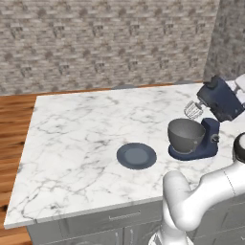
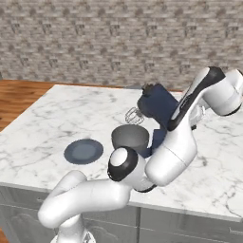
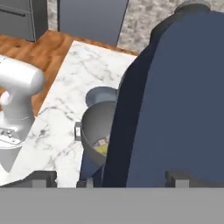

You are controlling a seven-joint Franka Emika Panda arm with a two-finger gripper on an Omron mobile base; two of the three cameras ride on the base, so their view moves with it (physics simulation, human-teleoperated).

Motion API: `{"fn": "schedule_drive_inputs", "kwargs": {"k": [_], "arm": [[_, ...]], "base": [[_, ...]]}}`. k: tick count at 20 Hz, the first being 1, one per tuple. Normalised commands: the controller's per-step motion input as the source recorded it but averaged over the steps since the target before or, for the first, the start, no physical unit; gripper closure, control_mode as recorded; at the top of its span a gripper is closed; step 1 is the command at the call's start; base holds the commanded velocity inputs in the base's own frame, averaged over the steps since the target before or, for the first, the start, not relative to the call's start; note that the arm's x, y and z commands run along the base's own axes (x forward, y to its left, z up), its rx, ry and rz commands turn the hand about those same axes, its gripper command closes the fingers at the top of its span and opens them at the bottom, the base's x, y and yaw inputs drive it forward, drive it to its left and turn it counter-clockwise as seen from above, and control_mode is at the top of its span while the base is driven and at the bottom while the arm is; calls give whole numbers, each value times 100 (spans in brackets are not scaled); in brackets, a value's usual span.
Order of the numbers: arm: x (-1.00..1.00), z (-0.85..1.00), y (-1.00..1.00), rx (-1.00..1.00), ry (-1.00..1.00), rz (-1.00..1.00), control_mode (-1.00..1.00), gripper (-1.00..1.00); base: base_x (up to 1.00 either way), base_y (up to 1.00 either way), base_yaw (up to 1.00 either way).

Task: Add butter and sugar cubes to the stand mixer bowl and then turn on the stand mixer to begin making frosting.

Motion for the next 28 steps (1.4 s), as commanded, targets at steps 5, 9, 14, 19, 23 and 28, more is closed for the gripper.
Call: {"fn": "schedule_drive_inputs", "kwargs": {"k": [5,9,14,19,23,28], "arm": [[0,-40,31,-15,11,0,-100,-100],[0,-36,29,-12,10,0,-100,-100],[-26,4,4,-2,-6,0,-100,-100],[-79,35,3,0,-23,1,-100,-100],[-88,7,16,-6,-29,13,-100,-100],[-45,-14,19,-17,-25,27,-100,-100]], "base": [[0,0,0],[0,0,0],[0,0,0],[0,0,0],[0,0,0],[0,0,0]]}}
